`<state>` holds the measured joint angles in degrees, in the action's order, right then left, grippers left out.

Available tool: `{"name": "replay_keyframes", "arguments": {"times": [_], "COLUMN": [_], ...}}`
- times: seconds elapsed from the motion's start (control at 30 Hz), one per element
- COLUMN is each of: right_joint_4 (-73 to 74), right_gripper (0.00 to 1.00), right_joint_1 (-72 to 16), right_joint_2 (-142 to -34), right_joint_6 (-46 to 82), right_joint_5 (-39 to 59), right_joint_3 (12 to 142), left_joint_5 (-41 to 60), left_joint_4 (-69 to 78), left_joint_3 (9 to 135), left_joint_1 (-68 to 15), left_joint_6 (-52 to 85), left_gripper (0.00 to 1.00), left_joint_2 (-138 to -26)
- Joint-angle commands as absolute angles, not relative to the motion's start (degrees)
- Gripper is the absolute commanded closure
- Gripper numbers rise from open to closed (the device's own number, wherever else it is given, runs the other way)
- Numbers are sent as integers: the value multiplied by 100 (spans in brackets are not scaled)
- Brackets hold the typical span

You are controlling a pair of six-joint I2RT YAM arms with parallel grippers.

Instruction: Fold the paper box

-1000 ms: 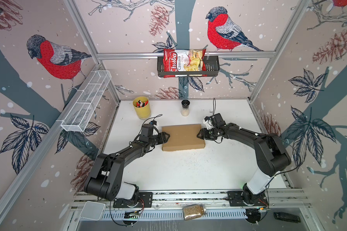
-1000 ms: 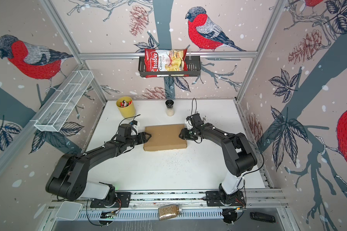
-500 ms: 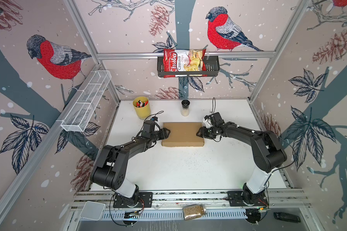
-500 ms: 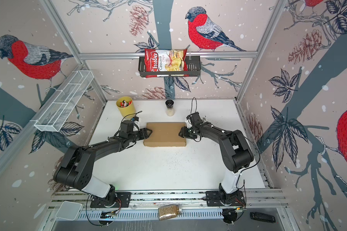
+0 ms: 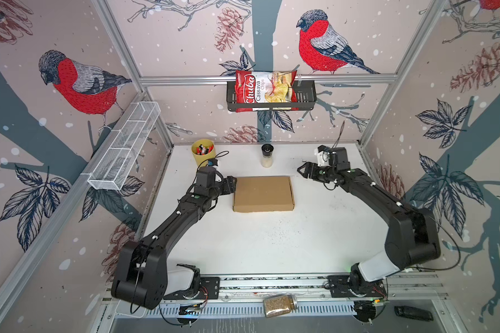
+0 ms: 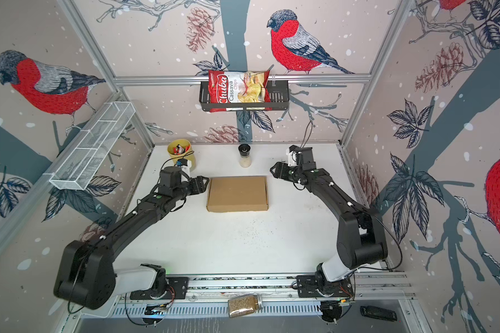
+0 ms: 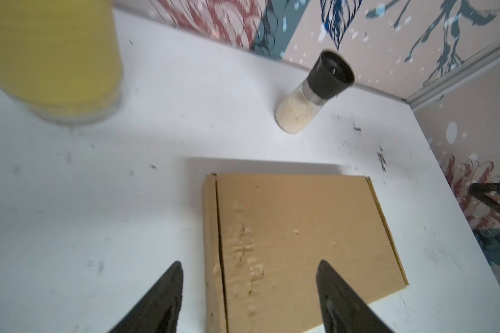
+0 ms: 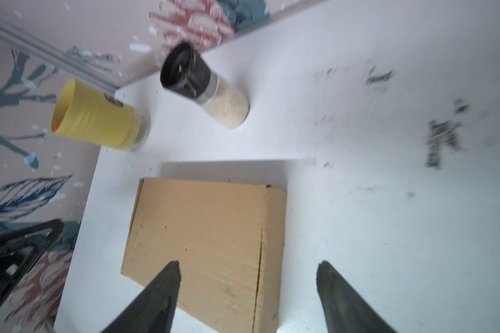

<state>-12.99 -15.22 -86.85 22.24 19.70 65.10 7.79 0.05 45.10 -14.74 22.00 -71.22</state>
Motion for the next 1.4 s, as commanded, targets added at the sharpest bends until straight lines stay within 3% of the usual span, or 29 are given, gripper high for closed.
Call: {"name": "replay_keyframes", "arguments": {"times": [0.0, 0.2, 0.27, 0.47, 0.73, 0.87, 1.03, 1.2, 1.3, 1.37], "right_joint_4": [-804, 837, 1430, 1786, 2091, 2459, 2901, 4358, 5148, 5340], "right_gripper": [24, 20, 0, 1, 1, 1, 1, 1, 1, 1], "right_joint_1": [-1386, -1345, -1339, -1244, -811, -783, -783, -680, -591, -606], "right_joint_2": [-8159, -6775, -6638, -7065, -7025, -7152, -7867, -7827, -7829, -7866], "right_joint_6": [2284, 2553, 2441, 2435, 2527, 2322, 2075, 1193, 973, 811], "right_joint_5": [984, -773, -1001, -1285, -2342, -2813, -3228, -3186, -2837, -2628], "right_joint_3": [6401, 5137, 4712, 4462, 3753, 3381, 3182, 2617, 2393, 2350], "left_joint_5": [1, 87, 171, -547, -3178, -3820, -3670, -3418, -2945, -2726], "left_joint_4": [583, 1806, 2220, 3063, 4125, 5023, 6396, 8683, 8126, 8594], "left_joint_3": [4191, 3276, 2916, 2269, 1348, 925, 614, 318, 474, 410], "left_joint_1": [-1465, -1463, -1475, -1483, -1463, -1403, -1311, -1169, -930, -760], "left_joint_6": [1561, 792, 918, 983, 297, -184, -277, -676, -126, -2], "left_gripper": [27, 27, 27, 27, 18, 14, 13, 7, 4, 4], "left_joint_2": [-6607, -5475, -5275, -5246, -5204, -5412, -6442, -7905, -7807, -8060]}}
